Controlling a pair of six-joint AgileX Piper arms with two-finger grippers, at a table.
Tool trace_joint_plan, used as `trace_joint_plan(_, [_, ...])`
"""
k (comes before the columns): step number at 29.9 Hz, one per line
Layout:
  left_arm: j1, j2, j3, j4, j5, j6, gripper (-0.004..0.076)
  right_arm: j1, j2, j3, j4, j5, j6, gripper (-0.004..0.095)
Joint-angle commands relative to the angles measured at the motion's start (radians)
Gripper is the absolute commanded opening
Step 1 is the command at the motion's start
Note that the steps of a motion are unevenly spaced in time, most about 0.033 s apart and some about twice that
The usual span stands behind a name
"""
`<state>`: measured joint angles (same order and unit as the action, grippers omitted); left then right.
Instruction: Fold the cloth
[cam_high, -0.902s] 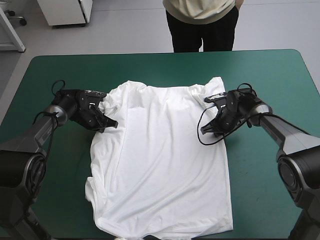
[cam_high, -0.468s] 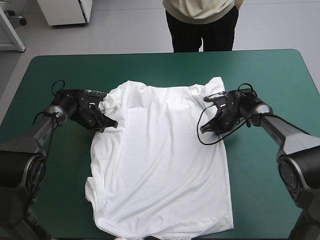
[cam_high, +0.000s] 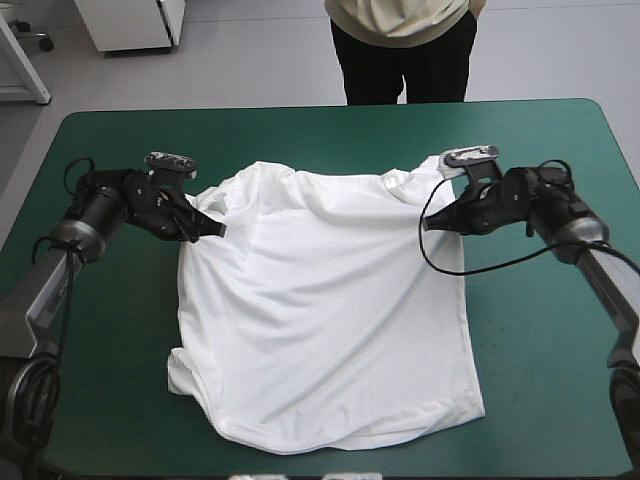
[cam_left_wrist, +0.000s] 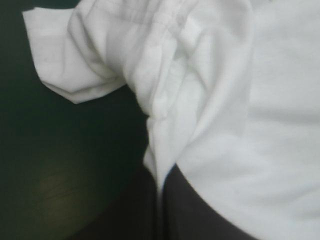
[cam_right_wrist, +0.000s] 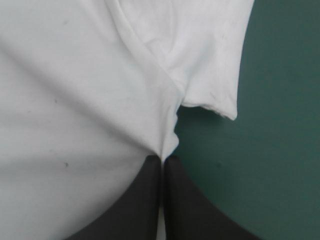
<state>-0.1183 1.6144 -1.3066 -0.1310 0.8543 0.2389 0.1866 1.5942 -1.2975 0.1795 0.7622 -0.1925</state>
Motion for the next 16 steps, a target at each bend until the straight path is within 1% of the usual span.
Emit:
trace_joint_plan(1, [-0.001, -0.102, -0.031, -0.008, -0.026, 0.001, -0.0009, -0.024, -0.147, -0.025, 0.006, -0.038, -0.033, -0.0017])
trace_joint_plan(11, [-0.001, -0.319, -0.031, -0.015, -0.034, 0.001, -0.0009, -0.026, -0.420, -0.025, 0.010, -0.038, -0.043, -0.0017])
trace_joint_plan(16, [-0.001, -0.439, -0.031, -0.025, -0.053, 0.001, -0.0009, -0.026, -0.524, -0.025, 0.010, -0.012, -0.044, -0.0018])
